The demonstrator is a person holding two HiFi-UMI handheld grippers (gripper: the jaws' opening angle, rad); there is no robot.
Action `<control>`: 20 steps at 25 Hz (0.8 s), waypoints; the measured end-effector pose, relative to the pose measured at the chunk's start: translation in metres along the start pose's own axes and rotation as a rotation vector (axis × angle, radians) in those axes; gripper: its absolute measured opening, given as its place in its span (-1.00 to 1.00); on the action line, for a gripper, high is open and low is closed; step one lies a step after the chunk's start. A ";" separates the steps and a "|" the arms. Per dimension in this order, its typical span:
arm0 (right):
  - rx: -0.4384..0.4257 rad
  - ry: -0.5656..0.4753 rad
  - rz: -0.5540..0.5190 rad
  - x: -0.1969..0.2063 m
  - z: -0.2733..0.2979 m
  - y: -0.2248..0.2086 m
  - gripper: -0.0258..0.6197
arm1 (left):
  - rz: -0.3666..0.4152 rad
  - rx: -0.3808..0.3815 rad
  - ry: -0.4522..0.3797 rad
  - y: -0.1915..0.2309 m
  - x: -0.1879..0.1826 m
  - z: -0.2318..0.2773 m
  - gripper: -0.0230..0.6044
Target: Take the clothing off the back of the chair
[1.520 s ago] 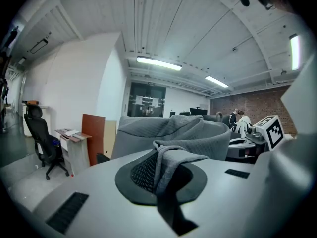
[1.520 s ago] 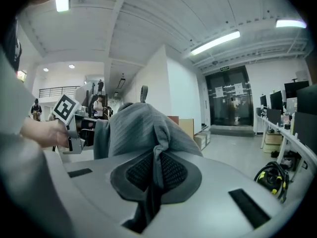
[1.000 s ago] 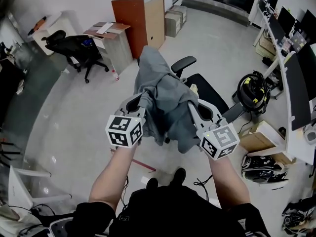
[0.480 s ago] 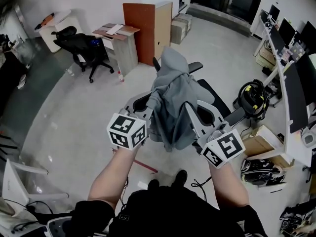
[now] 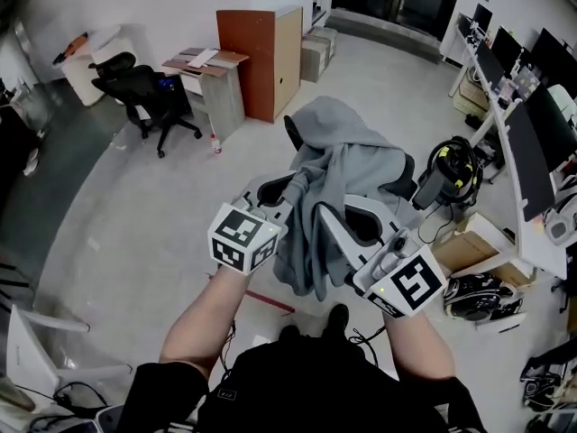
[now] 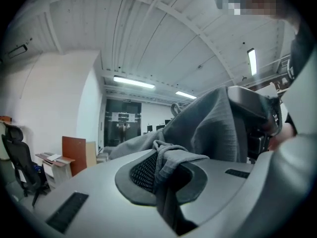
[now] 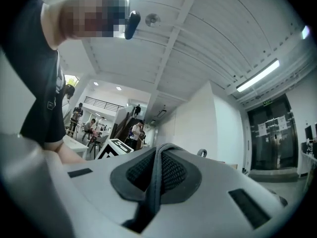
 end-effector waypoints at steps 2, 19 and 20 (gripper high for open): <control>-0.027 -0.013 0.003 -0.006 0.007 0.014 -0.86 | -0.011 -0.008 -0.019 0.008 -0.004 -0.012 -0.91; -0.180 -0.009 0.091 -0.019 0.020 0.095 -0.86 | -0.109 -0.201 -0.039 0.042 0.003 -0.100 -0.91; -0.176 -0.008 0.100 -0.018 0.013 0.097 -0.86 | -0.111 -0.204 -0.034 0.038 0.004 -0.102 -0.91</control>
Point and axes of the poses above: the fingertips, and each gripper's own axes: z forward along the fingers, y to its left, x out of its underside, the point moved 5 cm from there along -z, backward along the fingers, and after that the axes turned 4 degrees about -x, right-handed, at the moved point
